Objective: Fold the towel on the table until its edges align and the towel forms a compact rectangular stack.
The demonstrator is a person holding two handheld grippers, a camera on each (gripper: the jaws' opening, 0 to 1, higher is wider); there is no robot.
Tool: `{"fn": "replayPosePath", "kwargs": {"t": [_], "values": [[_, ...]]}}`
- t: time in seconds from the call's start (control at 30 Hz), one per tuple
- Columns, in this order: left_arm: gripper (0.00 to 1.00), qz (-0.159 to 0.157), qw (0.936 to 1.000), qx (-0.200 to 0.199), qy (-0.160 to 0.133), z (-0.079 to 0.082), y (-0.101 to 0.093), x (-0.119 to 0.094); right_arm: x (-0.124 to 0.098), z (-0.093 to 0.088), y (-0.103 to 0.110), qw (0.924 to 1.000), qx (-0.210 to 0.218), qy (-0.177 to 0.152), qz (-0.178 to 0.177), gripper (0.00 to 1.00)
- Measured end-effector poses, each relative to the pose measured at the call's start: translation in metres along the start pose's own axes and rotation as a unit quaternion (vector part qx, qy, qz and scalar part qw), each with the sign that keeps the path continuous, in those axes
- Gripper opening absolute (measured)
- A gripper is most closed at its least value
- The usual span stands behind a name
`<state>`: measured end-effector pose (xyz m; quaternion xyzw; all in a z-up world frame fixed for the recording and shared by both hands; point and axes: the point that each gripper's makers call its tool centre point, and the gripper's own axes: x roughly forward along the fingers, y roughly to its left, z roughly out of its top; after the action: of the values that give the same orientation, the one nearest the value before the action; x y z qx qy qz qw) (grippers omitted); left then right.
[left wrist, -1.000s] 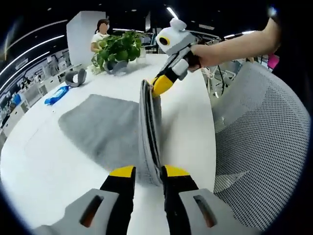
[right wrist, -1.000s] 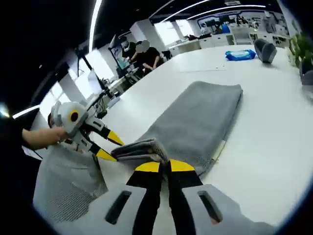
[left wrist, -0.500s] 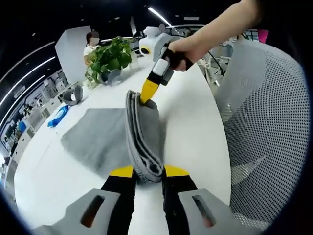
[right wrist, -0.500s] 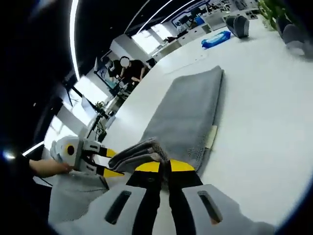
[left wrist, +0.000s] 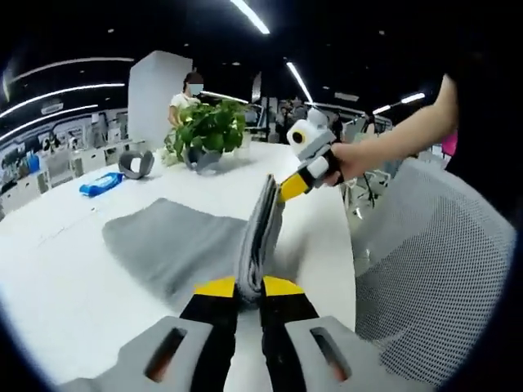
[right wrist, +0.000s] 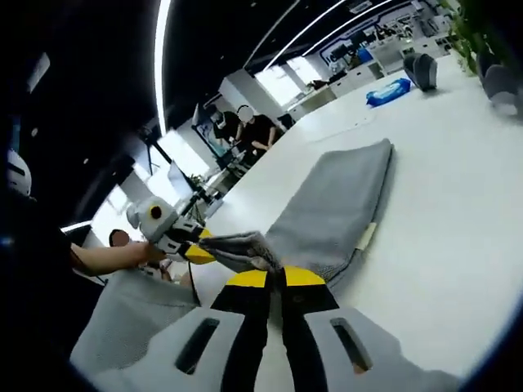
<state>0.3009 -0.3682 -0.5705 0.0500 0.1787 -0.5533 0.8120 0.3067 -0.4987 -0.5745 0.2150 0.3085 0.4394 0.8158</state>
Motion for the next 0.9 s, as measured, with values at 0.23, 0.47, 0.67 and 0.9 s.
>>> {"fn": "replayPosePath", "kwargs": {"t": [0.23,0.47,0.67,0.9], "values": [[0.07,-0.022,0.9997,-0.012,-0.007,0.017,-0.011,-0.012,-0.010,0.002,0.022,0.9982,-0.049,0.002,0.034,0.01],[0.07,-0.064,0.9957,-0.063,-0.019,0.033,-0.030,-0.028,-0.023,0.004,0.049,0.9887,-0.139,0.023,0.050,0.01],[0.06,-0.090,0.9916,-0.083,-0.043,0.052,-0.042,-0.037,-0.040,0.008,0.069,0.9868,-0.143,0.006,0.075,0.01],[0.06,-0.110,0.9851,-0.099,-0.087,0.076,-0.064,-0.059,-0.053,0.004,0.096,0.9860,-0.131,-0.015,0.101,0.01]]}}
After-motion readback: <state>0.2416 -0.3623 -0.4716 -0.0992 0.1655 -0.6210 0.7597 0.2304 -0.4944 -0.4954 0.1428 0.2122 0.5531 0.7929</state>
